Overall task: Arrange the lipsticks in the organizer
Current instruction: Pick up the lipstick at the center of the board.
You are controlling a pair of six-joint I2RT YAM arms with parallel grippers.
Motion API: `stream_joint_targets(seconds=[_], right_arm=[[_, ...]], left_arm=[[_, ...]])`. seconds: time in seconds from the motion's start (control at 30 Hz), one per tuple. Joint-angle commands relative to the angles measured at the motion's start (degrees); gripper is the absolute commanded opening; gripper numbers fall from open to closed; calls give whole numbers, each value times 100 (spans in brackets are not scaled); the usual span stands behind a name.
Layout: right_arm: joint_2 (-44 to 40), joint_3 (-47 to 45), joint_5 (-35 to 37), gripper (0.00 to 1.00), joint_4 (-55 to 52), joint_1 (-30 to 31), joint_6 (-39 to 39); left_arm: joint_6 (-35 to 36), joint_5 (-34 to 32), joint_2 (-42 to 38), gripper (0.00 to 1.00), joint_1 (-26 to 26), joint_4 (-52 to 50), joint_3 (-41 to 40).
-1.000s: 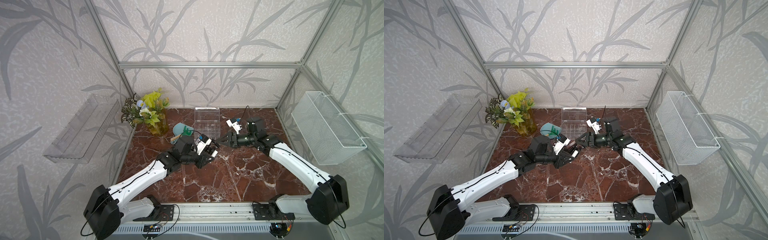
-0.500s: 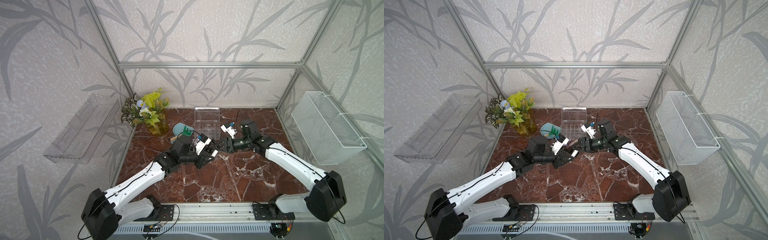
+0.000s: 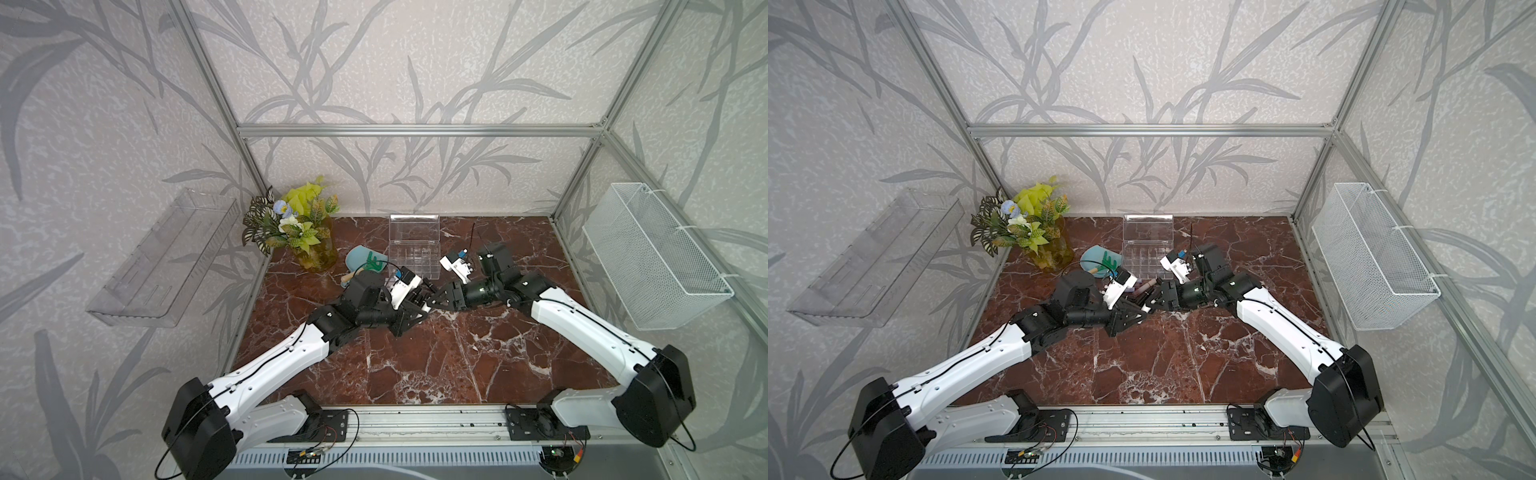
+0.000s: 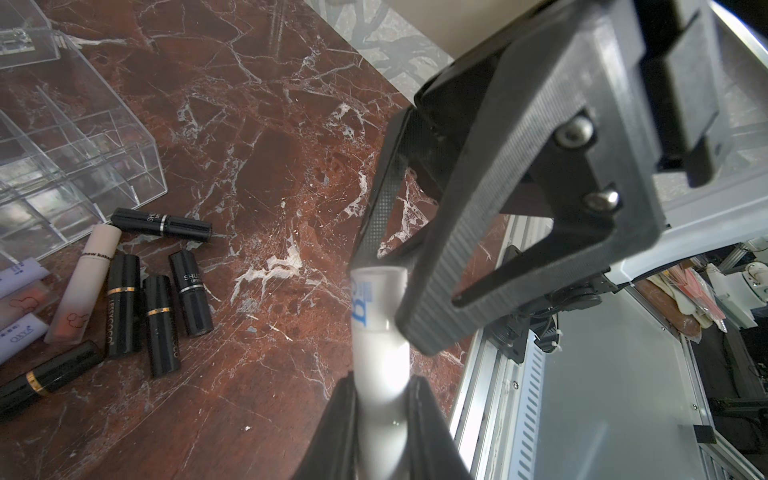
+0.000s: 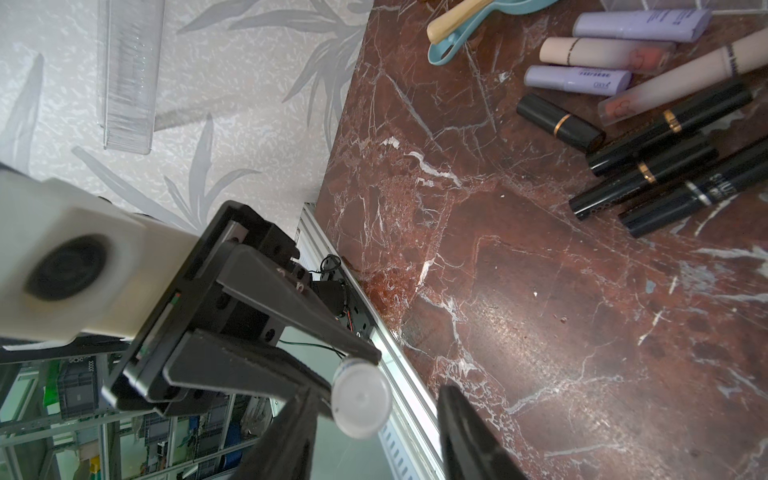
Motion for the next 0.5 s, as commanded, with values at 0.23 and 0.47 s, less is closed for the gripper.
stream_joint_targets(seconds=[0.23,0.47], right_arm=[[35,236,168,45,146,22,-15],[44,133,145,45,474,22,191]], left_arm=[[110,-1,-31,17,-18,-13,253],[111,31,-15,17,-17,-12,218]])
